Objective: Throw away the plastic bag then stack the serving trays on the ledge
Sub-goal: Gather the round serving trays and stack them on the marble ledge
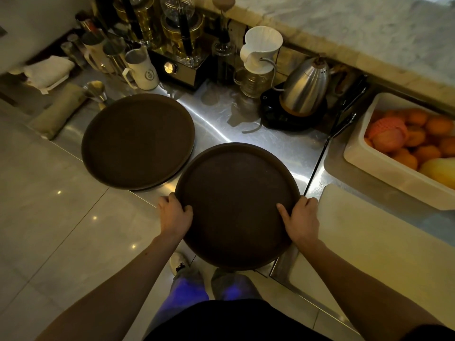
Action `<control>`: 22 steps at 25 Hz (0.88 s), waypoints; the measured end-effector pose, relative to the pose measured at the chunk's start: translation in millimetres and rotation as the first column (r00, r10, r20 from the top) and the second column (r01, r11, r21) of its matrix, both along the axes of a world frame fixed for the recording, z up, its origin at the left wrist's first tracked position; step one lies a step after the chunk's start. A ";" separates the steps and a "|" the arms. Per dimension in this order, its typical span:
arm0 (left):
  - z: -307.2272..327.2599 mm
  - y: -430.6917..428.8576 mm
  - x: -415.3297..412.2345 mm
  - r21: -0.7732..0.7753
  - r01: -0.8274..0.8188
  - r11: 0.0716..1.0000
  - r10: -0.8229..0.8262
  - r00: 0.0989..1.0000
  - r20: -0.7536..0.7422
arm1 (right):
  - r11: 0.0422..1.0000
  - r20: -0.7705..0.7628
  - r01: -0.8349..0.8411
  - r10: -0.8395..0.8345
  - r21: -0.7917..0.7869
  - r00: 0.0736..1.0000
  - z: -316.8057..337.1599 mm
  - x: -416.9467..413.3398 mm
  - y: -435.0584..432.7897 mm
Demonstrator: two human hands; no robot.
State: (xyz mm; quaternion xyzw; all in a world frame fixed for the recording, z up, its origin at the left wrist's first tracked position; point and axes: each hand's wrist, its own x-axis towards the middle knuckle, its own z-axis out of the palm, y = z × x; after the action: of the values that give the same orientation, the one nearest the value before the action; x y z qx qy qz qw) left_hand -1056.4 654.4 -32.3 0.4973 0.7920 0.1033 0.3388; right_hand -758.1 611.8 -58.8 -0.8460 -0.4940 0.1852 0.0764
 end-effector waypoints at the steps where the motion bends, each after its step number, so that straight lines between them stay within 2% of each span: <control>1: -0.5 0.8 -0.8 0.000 0.015 1.000 -0.015 1.000 -0.007 | 1.000 -0.002 0.002 -0.002 -0.005 1.000 -0.4 -0.4 0.3; 8: -1.8 -2.2 -5.6 -0.019 0.079 0.997 -0.079 0.997 -0.018 | 1.000 -0.028 -0.012 0.012 -0.018 1.000 0.6 1.5 -1.8; 11: -0.6 -4.0 -8.6 -0.006 0.106 0.994 -0.106 0.994 -0.029 | 0.998 0.009 -0.060 0.060 0.001 0.998 2.7 2.4 1.1; 17: 8.8 -6.5 -12.7 0.110 0.149 0.983 -0.145 0.989 -0.044 | 0.990 0.100 -0.138 0.136 0.013 0.986 15.5 -6.6 5.9; 22: 20.2 -8.4 -31.7 0.213 0.226 0.950 -0.214 0.974 -0.081 | 0.981 0.083 -0.182 0.177 0.062 0.981 32.4 -35.1 7.6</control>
State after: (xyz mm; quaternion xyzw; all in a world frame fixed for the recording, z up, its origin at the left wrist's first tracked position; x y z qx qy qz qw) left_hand -1088.2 646.0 -12.1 0.6198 0.7244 0.1383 0.2682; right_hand -793.2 619.3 -26.4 -0.8014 -0.5770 0.1414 0.0695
